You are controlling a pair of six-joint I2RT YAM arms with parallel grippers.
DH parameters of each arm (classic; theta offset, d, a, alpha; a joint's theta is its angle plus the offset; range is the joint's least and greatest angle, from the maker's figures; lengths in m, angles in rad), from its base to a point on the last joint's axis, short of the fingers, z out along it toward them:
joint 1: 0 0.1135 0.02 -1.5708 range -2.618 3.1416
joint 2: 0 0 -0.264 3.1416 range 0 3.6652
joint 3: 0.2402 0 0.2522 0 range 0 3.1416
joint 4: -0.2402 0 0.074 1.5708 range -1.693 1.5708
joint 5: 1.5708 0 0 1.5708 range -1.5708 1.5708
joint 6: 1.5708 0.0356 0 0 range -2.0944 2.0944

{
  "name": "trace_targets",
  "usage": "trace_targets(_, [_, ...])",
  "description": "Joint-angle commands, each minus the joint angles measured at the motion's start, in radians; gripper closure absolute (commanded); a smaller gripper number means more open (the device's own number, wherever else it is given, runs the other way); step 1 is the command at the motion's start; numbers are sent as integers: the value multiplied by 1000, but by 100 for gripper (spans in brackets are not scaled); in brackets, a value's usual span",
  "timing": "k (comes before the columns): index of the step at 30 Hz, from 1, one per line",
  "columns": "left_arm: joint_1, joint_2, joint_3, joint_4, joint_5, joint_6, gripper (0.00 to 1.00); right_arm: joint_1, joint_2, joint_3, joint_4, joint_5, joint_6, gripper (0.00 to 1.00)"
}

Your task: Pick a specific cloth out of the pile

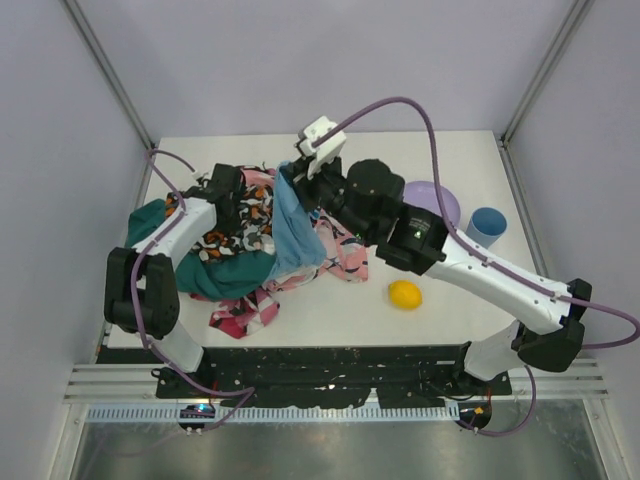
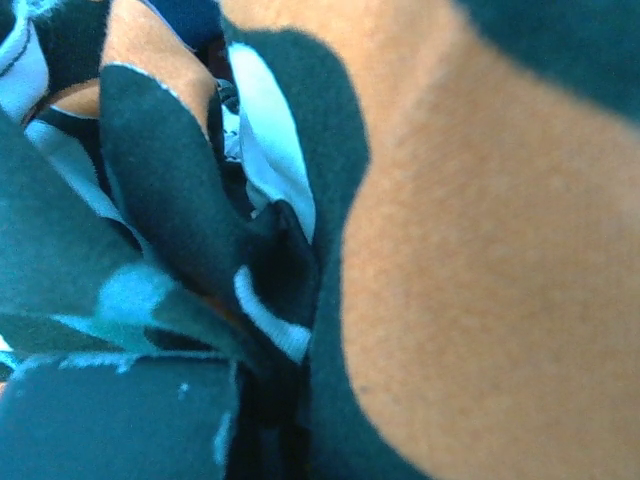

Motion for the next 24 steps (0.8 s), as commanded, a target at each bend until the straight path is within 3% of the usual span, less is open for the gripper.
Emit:
trace_targets(1, [8, 31, -47, -20, 9, -8, 100, -43, 14, 244, -43, -32, -54, 94])
trace_targets(10, [12, 40, -52, -4, 32, -5, 100, -176, 121, 698, -150, -3, -114, 95])
trace_targets(16, [23, 48, -47, 4, 70, -5, 100, -244, 139, 834, -97, 8, -157, 95])
trace_targets(24, [26, 69, -40, -2, 60, -4, 100, -247, 76, 849, 40, 22, -243, 95])
